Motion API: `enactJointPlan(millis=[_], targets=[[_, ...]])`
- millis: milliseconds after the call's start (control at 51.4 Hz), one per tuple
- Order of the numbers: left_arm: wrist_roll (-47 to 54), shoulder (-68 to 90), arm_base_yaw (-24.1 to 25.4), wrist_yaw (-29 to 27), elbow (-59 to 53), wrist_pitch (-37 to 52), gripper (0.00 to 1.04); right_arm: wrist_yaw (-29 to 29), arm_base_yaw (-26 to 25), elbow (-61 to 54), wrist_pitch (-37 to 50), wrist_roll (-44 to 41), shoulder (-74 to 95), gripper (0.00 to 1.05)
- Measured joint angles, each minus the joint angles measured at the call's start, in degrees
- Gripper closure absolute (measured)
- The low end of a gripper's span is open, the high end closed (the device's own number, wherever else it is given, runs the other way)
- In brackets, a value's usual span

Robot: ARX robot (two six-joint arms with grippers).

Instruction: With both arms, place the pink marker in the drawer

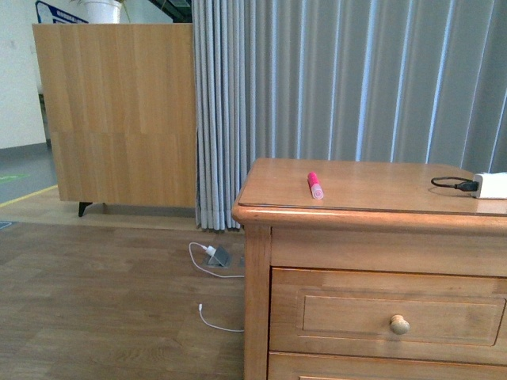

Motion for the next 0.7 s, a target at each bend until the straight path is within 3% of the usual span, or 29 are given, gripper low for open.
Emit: enactJointPlan(millis=[700], targets=[[0.00, 0.00, 0.00, 0.00, 0.00, 0.00, 0.06, 0.00, 0.00, 0.00, 0.02, -0.02, 0.00, 0.08]])
